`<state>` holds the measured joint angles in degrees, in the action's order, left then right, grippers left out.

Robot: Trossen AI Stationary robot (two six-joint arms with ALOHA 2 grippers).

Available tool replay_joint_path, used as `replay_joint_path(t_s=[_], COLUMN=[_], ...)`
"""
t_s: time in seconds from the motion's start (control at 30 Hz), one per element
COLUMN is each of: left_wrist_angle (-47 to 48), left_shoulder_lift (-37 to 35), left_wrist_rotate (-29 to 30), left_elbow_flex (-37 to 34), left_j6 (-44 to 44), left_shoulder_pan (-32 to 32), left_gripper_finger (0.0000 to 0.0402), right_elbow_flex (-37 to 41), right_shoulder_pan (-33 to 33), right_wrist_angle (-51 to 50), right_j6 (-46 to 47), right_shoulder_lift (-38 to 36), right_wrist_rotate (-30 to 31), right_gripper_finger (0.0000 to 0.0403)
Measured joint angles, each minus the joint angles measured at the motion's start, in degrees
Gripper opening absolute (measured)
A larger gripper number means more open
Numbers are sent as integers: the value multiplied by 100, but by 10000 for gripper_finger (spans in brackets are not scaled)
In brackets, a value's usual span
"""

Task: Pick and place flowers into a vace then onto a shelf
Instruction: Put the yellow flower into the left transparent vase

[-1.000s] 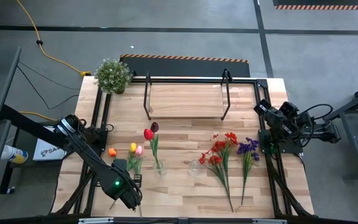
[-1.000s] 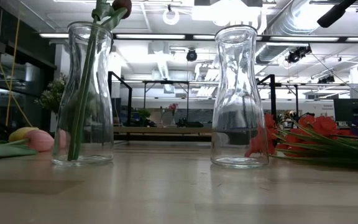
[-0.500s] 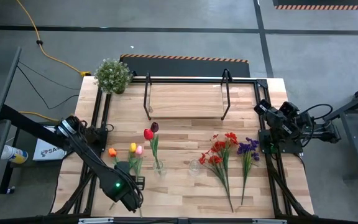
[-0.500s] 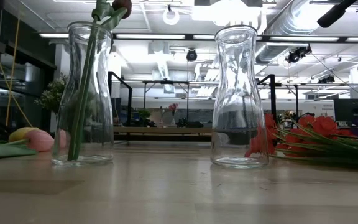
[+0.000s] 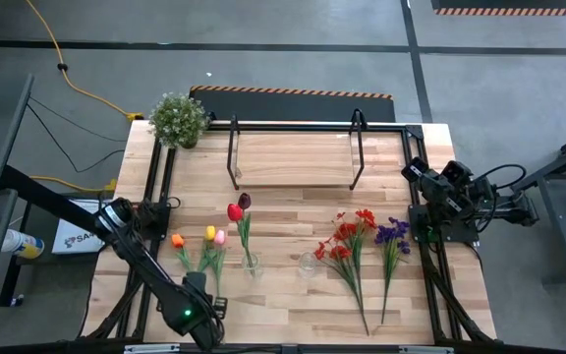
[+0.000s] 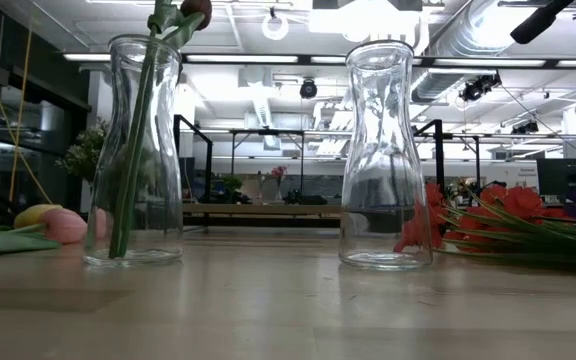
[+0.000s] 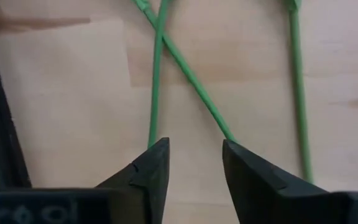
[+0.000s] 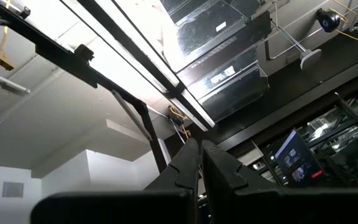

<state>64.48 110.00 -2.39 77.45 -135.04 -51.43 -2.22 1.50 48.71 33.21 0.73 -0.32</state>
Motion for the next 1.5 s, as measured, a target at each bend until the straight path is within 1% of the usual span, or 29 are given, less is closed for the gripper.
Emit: replay_joint_path(t_s=[0.2,0.43,0.7,0.8,0.93,1.03,1.13,1.2,1.37,1.43,1.5], left_wrist_angle=[274,250,-747,-941,-989,-1013,-1053,-1072,-982,-919,-813], left_shoulder_lift=[0,-2,-59,-67,-70,-61,-55,-66,-45,-44,-33], left_wrist_rotate=[-24,-43,-48,-48,-49,-46,-52,-48,-46,-48,-53], left_elbow_flex=[0,-161,-848,-1045,-1107,-1110,-1115,-1110,-976,-918,-847], left_j6=[47,71,118,124,155,169,168,168,134,116,57], left_shoulder_pan=[-82,-237,-222,-222,-222,-222,-220,-219,-215,-215,-215], left_gripper_finger=[167,177,183,180,171,155,127,101,23,20,29], right_elbow_flex=[0,0,0,0,0,0,0,0,0,0,0], right_shoulder_pan=[-1,1,0,1,-1,1,1,1,1,1,1], right_wrist_angle=[0,0,0,0,2,0,-2,-2,-7,-16,-22], right_j6=[2,2,2,2,3,2,-2,-4,-14,-15,-15], right_shoulder_lift=[0,0,0,0,0,0,0,0,0,0,0], right_wrist_rotate=[-4,-50,-51,-48,-31,-28,-13,-12,-11,-11,-11], right_gripper_finger=[12,12,12,12,12,12,12,12,12,12,12])
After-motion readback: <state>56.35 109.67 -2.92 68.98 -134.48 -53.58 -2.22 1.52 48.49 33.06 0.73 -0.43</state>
